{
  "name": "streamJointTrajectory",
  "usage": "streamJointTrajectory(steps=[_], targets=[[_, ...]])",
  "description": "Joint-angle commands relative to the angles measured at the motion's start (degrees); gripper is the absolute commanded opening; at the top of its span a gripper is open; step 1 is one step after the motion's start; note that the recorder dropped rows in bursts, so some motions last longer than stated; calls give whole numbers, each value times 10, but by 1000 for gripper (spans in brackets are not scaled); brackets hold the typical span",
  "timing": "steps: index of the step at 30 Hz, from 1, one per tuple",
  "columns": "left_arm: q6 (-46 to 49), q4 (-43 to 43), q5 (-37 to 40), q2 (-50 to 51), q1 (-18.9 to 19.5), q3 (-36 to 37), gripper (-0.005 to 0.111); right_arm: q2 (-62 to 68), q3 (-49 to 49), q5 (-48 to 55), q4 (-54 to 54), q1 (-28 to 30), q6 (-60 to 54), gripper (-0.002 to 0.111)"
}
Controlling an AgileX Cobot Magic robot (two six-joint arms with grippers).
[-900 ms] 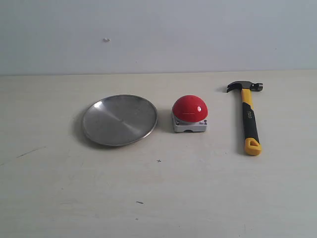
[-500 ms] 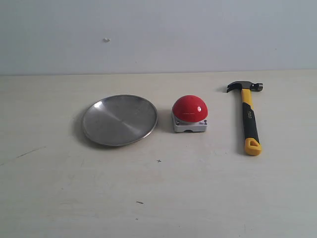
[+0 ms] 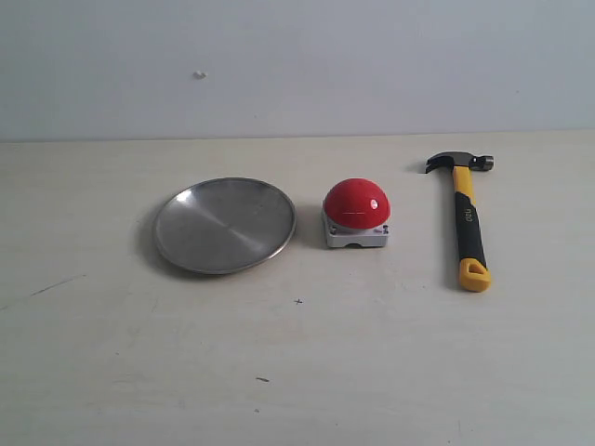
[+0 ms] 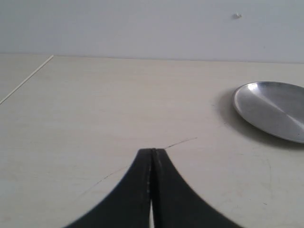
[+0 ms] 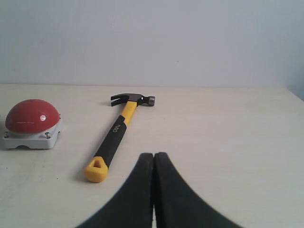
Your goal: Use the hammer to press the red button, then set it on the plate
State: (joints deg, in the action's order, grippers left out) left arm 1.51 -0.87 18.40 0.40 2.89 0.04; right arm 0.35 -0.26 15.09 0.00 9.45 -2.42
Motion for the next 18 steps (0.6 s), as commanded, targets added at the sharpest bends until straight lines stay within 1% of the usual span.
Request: streamJointTrajectory(steps=[1,4,6,9,12,14,15,18], targets=[[-3,1,-2,-4,1,0,0,-4,3,-46,-9,4,-10,0],[-3,1,-2,-4,1,0,0,-4,3,-125,67,4,20,0],[-3,1,-2,-4,1,0,0,-4,3,-198,78,4,24,0],[-3,1,-2,-4,1,0,0,-4,3,-281,119,4,97,0],[-3,1,-2,-4,1,0,0,-4,3,-331,149,4,174,0],[-3,1,-2,-4,1,0,0,-4,3,-384,143,4,207,0],[-3,1,-2,-4,1,0,0,-4,3,-387,111,4,219,0],[-3,1,-2,-4,1,0,0,11,-64,-331,22,4,253,0]])
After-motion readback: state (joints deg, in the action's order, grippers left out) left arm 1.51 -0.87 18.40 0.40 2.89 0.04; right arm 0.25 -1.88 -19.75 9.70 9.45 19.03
